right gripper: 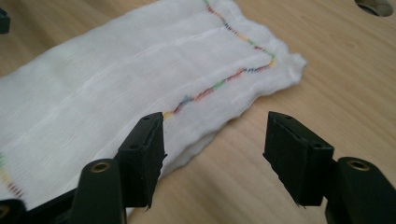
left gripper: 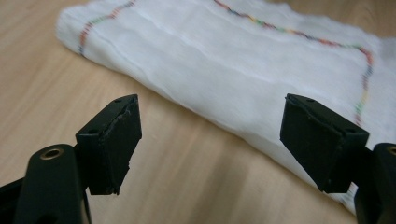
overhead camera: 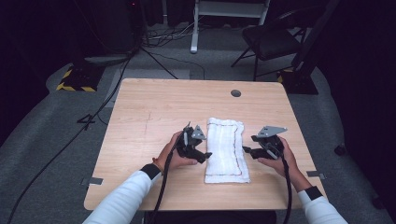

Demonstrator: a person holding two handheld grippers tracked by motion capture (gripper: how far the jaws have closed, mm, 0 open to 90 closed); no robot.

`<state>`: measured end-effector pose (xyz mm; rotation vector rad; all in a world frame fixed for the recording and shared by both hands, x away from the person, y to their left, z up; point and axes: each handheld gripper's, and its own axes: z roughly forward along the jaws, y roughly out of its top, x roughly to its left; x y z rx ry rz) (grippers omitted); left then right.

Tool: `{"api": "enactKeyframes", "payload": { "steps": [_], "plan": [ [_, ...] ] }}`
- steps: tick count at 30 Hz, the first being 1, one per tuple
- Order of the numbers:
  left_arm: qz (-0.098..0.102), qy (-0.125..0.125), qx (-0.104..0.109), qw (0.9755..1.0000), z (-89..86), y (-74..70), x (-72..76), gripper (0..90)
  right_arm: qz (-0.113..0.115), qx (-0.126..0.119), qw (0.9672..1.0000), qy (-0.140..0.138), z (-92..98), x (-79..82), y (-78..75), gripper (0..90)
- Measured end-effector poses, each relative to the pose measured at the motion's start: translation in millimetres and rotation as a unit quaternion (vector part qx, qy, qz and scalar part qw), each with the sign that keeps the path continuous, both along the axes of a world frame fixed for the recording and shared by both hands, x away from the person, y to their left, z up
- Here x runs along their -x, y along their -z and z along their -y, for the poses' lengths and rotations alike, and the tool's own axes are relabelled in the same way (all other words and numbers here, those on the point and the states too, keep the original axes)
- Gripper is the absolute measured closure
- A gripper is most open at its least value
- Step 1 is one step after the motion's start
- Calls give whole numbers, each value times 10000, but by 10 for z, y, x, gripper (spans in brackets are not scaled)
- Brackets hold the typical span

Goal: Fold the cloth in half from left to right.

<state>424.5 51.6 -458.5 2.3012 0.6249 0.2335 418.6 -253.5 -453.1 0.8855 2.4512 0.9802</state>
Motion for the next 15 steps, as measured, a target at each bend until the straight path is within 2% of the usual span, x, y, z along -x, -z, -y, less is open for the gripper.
{"api": "enactKeyframes", "payload": {
  "steps": [2,8,10,15],
  "plan": [
    [36,-130,15,9999,41,-4,-114,210,-32,-59,9999,83,-32,-117,0,390],
    [-108,-479,72,9988,206,39,-488,219,-89,-132,9994,308,-142,-458,36,403],
    [-45,-615,9,9981,260,69,-596,221,-175,-196,9989,398,-176,-560,66,408],
    [-108,-898,-103,9958,324,153,-822,222,-214,-135,9984,500,-279,-751,136,413]
  ]
}}
